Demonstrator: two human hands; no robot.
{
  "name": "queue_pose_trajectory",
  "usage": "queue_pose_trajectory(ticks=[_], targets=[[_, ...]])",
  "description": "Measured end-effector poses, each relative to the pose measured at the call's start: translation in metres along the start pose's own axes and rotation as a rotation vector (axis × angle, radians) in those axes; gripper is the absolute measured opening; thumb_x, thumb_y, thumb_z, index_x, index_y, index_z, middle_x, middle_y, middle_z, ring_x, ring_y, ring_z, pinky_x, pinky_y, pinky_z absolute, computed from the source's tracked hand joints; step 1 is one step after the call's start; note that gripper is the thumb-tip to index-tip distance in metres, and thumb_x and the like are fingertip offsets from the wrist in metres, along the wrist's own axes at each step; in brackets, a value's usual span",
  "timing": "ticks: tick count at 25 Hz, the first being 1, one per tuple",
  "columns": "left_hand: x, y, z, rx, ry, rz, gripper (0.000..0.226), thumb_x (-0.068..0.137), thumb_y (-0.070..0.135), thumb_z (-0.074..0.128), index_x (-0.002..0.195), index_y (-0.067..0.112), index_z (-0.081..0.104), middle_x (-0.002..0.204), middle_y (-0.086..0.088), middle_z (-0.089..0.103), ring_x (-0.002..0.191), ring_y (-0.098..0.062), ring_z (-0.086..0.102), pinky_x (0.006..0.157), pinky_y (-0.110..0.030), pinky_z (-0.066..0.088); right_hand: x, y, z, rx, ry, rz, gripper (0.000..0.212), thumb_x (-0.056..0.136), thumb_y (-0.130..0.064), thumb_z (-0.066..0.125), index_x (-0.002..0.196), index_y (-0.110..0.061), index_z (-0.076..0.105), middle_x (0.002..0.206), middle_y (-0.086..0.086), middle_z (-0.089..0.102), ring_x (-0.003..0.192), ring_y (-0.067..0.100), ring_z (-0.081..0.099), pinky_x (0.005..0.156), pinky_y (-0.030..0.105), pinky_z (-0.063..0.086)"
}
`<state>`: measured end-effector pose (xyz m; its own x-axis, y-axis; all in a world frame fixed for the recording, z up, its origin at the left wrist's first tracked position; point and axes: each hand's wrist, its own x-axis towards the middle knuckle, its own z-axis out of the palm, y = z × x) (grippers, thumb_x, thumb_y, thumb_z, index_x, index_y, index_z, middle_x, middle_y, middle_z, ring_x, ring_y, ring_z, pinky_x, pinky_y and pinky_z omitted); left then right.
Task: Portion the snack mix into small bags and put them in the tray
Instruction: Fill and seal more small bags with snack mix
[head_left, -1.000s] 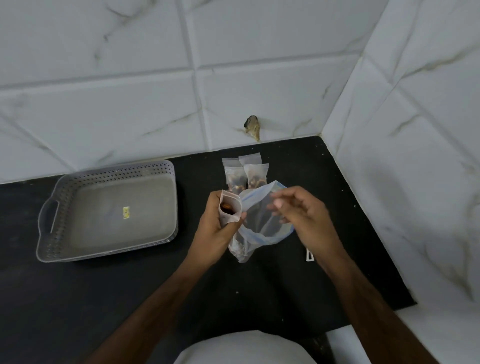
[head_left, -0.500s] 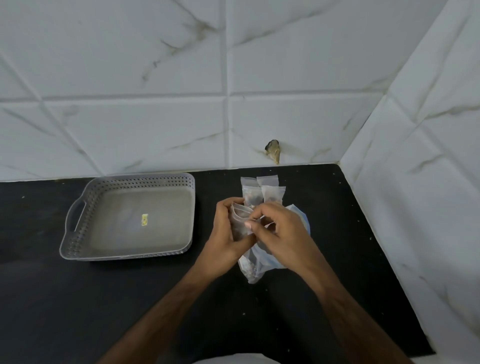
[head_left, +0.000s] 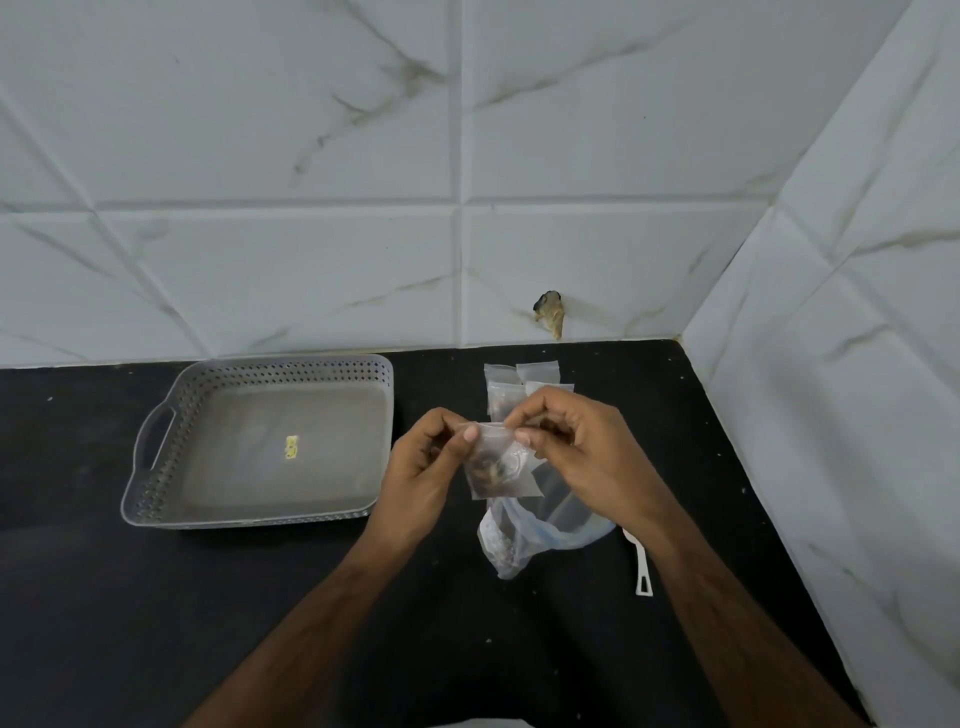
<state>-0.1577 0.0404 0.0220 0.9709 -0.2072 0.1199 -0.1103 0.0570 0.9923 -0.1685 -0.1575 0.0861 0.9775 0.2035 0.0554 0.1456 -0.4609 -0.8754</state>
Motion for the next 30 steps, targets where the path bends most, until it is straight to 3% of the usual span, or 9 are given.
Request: queue_pose_trajectory(ticks=[2,4,7,13,18,24,26,28,30], targets=[[0.002,-0.002,-0.002,0.041,0.032,0.033,0.025,0.100,0.025,0.061,0.093,0.001,0.064,0.087,-0.015,0.066,0.082,-0.035,0.065,0.074,-0.046,0.055,0.000,0.001,0.002,0.025,0.063,0.023,0.019,0.093,-0.013,0.069,0.107,-0.025,0.068,0.101,-0.015,0.073,0.098,0.002,0.069,0.085,0.030,0.059],[0.002,0.000,-0.001,0.070,0.055,0.055,0.020,0.101,0.021,0.062,0.095,0.003,0.066,0.089,-0.014,0.068,0.083,-0.033,0.068,0.074,-0.045,0.058,0.000,0.003,0.005,-0.003,0.104,0.014,0.023,0.092,-0.017,0.070,0.112,-0.028,0.069,0.104,-0.015,0.072,0.098,0.001,0.068,0.085,0.026,0.058],[0.003,0.002,-0.001,0.119,0.064,0.069,0.012,0.095,0.021,0.066,0.096,0.009,0.070,0.092,-0.009,0.072,0.085,-0.028,0.071,0.075,-0.041,0.060,0.002,0.002,0.013,-0.060,0.102,-0.027,0.012,0.090,-0.021,0.073,0.102,-0.024,0.074,0.095,-0.014,0.071,0.092,0.004,0.066,0.080,0.021,0.055],[0.004,0.014,-0.003,0.273,0.040,0.155,0.015,0.086,0.025,0.073,0.093,0.012,0.072,0.087,0.003,0.072,0.081,-0.016,0.072,0.069,-0.020,0.056,0.007,0.004,0.020,-0.146,0.115,-0.063,0.001,0.093,-0.022,0.069,0.093,-0.022,0.069,0.092,-0.012,0.066,0.092,0.007,0.060,0.082,0.025,0.051],[0.012,0.020,-0.010,0.425,0.092,0.176,0.008,0.084,0.013,0.079,0.084,0.018,0.073,0.079,0.010,0.070,0.078,-0.010,0.067,0.067,-0.013,0.050,0.011,0.008,0.021,-0.501,0.191,-0.167,0.013,0.092,-0.037,0.068,0.088,-0.025,0.065,0.085,-0.011,0.063,0.083,0.007,0.053,0.075,0.030,0.048],[0.013,0.021,-0.017,0.279,0.091,0.071,0.010,0.079,0.019,0.080,0.075,0.017,0.071,0.074,0.003,0.072,0.071,-0.008,0.067,0.066,-0.015,0.050,0.013,0.007,0.013,-0.246,0.214,-0.055,0.045,0.070,-0.067,0.067,0.071,-0.022,0.066,0.069,-0.014,0.060,0.077,0.007,0.056,0.062,0.019,0.046],[0.012,0.020,-0.020,0.234,0.092,0.052,0.017,0.075,0.025,0.079,0.074,0.012,0.069,0.071,0.001,0.070,0.067,-0.006,0.065,0.063,-0.014,0.048,0.013,0.006,0.010,-0.134,0.187,-0.023,0.039,0.069,-0.059,0.072,0.071,-0.021,0.068,0.069,-0.012,0.063,0.077,0.007,0.058,0.066,0.019,0.049],[0.014,0.018,-0.025,0.244,0.097,0.037,0.021,0.075,0.029,0.078,0.075,0.011,0.068,0.072,0.001,0.070,0.068,-0.007,0.066,0.063,-0.015,0.048,0.013,0.006,0.008,-0.080,0.102,-0.005,0.016,0.078,-0.038,0.079,0.074,-0.026,0.069,0.075,-0.012,0.066,0.081,0.005,0.061,0.071,0.016,0.049],[0.014,0.019,-0.029,0.269,0.111,0.052,0.020,0.077,0.029,0.076,0.077,0.010,0.069,0.075,0.002,0.071,0.072,-0.007,0.067,0.066,-0.012,0.048,0.013,0.008,0.008,-0.094,0.054,-0.014,0.008,0.087,-0.023,0.076,0.081,-0.024,0.070,0.081,-0.014,0.067,0.086,0.004,0.062,0.075,0.012,0.048]])
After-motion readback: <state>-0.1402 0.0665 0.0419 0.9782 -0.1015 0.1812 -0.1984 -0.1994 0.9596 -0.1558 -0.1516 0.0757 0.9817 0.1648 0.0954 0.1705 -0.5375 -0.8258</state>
